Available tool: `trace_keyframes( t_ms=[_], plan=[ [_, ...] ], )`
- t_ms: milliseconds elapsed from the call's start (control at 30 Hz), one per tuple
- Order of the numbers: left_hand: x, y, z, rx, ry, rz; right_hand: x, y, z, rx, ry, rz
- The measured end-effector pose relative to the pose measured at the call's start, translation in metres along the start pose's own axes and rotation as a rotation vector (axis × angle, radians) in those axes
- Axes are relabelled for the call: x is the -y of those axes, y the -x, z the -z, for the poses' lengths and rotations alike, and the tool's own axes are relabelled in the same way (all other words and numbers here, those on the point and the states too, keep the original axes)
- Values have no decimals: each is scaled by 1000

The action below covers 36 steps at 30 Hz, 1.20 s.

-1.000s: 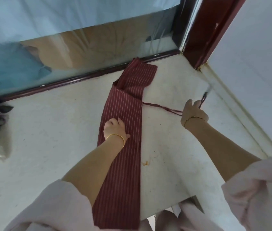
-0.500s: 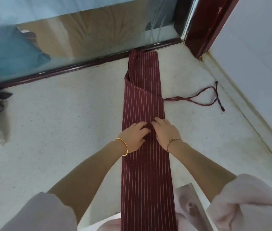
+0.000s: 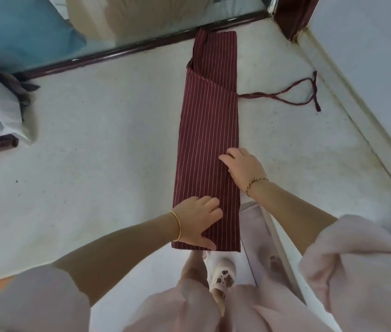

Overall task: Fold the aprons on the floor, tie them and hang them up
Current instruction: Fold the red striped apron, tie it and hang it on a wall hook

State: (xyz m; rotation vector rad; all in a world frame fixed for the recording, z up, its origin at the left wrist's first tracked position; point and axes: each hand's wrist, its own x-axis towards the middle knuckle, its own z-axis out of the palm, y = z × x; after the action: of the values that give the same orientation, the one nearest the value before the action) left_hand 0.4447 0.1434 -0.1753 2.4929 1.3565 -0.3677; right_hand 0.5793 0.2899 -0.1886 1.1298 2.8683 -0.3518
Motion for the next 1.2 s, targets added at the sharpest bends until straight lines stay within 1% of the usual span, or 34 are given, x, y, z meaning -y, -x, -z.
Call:
trace_keyframes(
  t_ms=[100,233,333,433,600,800,867,1000,1133,1200],
  plan=[
    [-16,2,-17,-55,-152,44,1,3,-1,41,-21,-22],
    [-28,10,-35,-110,-324,-7,6,6,1,91,-12,-62],
    [-31,17,-47,-154,-376,-22,7,7,0,121,-15,-66],
    [-34,22,-57,-158,-468,-37,6,9,1,146,-19,-62],
    [-27,23,-64,-216,-534,-41,7,7,3,195,-17,-75],
    [-11,32,-71,-221,-646,-72,3,5,9,244,-27,-66],
    [-7,36,-76,-244,-649,-72,3,6,10,256,-36,-70],
    [-5,39,-75,-330,-580,-70,5,6,12,260,-42,-74],
    [-8,35,-54,-435,-417,-117,5,9,14,263,-28,-57],
    [-8,32,-36,-494,-250,-62,4,9,16,269,-20,-40]
  ],
)
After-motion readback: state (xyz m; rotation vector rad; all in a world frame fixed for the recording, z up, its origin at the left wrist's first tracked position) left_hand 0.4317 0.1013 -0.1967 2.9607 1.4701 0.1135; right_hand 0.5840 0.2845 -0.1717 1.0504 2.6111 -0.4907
